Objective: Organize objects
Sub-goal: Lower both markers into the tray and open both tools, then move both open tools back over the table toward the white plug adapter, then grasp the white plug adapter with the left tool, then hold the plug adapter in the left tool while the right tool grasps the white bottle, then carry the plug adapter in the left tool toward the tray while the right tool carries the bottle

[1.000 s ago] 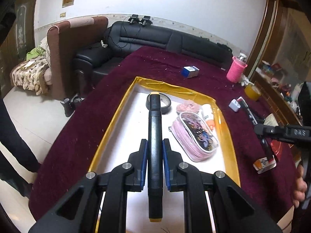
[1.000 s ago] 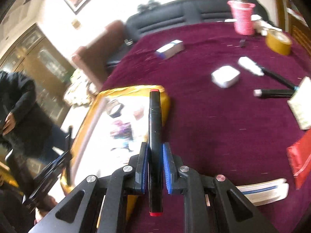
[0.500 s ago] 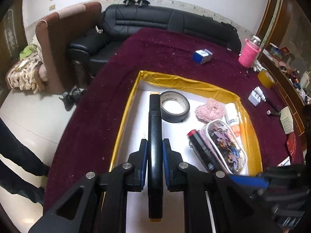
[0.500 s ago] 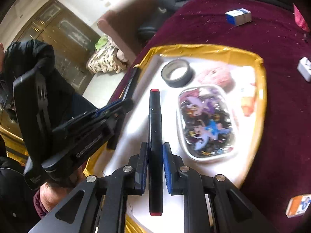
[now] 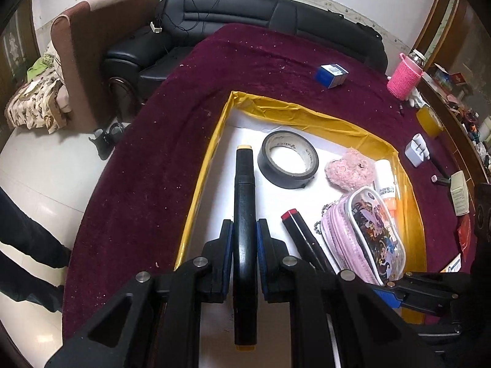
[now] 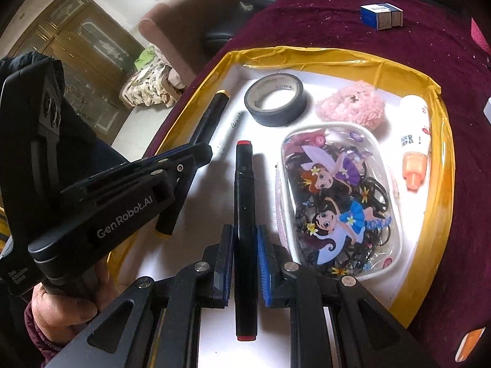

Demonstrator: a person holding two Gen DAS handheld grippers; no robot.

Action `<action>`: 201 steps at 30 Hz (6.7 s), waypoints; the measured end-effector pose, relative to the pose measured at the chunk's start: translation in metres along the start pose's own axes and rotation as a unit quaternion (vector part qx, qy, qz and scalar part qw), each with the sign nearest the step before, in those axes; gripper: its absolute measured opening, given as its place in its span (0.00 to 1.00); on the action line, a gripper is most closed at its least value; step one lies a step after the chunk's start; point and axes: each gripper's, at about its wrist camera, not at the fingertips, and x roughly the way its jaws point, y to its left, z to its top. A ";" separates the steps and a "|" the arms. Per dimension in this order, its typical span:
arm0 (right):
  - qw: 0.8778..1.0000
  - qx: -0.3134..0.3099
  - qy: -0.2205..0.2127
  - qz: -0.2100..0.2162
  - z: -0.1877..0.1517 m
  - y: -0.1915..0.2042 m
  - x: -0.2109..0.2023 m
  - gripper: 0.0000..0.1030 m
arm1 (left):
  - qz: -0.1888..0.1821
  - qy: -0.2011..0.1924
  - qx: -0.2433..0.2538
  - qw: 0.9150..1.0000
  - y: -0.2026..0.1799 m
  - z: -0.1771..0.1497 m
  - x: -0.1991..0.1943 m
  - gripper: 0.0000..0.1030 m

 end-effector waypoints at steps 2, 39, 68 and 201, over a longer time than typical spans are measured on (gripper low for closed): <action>1.000 -0.002 -0.002 -0.003 0.001 0.001 0.000 0.17 | 0.000 0.001 0.002 1.000 -0.001 0.000 0.000 0.14; 0.999 0.016 -0.031 -0.015 0.018 0.005 -0.007 0.43 | -0.024 -0.095 -0.045 0.994 0.009 -0.023 -0.090 0.81; 0.921 -0.032 -0.290 -0.259 -0.074 -0.099 -0.212 1.00 | -0.040 -0.143 0.034 0.988 -0.132 -0.076 -0.126 0.83; 0.989 0.106 -0.093 -0.041 -0.033 -0.258 -0.191 0.28 | -0.050 -0.040 0.147 0.987 -0.227 -0.052 -0.013 0.69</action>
